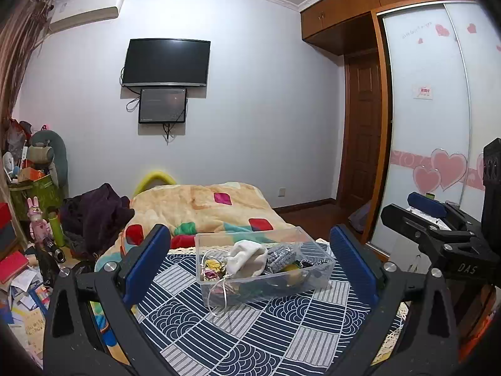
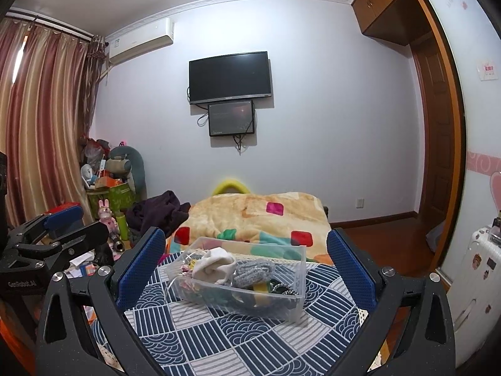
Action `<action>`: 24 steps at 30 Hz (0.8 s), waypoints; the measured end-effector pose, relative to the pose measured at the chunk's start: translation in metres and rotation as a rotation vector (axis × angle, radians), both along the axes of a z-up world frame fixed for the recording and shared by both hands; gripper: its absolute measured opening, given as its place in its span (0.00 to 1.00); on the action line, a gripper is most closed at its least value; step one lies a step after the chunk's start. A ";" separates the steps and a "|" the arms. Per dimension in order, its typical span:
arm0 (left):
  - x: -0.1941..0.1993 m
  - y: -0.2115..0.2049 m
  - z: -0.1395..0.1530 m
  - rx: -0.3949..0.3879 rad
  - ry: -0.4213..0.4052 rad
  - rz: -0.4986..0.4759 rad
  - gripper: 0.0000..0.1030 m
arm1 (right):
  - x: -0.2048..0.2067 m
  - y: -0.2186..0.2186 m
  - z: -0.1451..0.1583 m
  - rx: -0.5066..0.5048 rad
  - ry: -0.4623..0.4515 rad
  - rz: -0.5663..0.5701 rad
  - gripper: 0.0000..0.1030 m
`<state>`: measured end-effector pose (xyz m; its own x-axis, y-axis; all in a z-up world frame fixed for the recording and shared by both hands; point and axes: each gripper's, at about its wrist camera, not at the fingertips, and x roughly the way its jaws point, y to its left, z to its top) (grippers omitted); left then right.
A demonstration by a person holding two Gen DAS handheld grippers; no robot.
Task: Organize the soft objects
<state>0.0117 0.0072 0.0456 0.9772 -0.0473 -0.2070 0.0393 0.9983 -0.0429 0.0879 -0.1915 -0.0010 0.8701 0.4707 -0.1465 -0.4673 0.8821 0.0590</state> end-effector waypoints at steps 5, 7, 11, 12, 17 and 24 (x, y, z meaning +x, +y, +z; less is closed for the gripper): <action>-0.001 -0.001 0.002 0.008 -0.001 -0.002 1.00 | 0.000 0.000 0.000 0.002 0.000 0.000 1.00; -0.001 -0.002 0.002 0.009 -0.003 -0.002 1.00 | -0.001 0.000 0.001 0.003 -0.003 0.000 1.00; -0.002 -0.003 0.003 0.002 -0.002 -0.008 1.00 | -0.002 0.000 0.003 0.005 -0.005 0.000 1.00; -0.002 -0.003 0.003 0.000 -0.001 -0.009 1.00 | -0.002 0.000 0.003 0.006 -0.006 0.001 1.00; -0.002 -0.001 0.004 -0.009 0.000 -0.015 1.00 | -0.002 0.000 0.003 0.005 -0.007 0.000 1.00; -0.002 -0.001 0.004 -0.011 0.001 -0.019 1.00 | -0.002 0.001 0.003 0.006 -0.006 0.000 1.00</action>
<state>0.0096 0.0063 0.0491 0.9759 -0.0680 -0.2075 0.0580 0.9969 -0.0540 0.0855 -0.1910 0.0021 0.8707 0.4718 -0.1388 -0.4679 0.8816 0.0616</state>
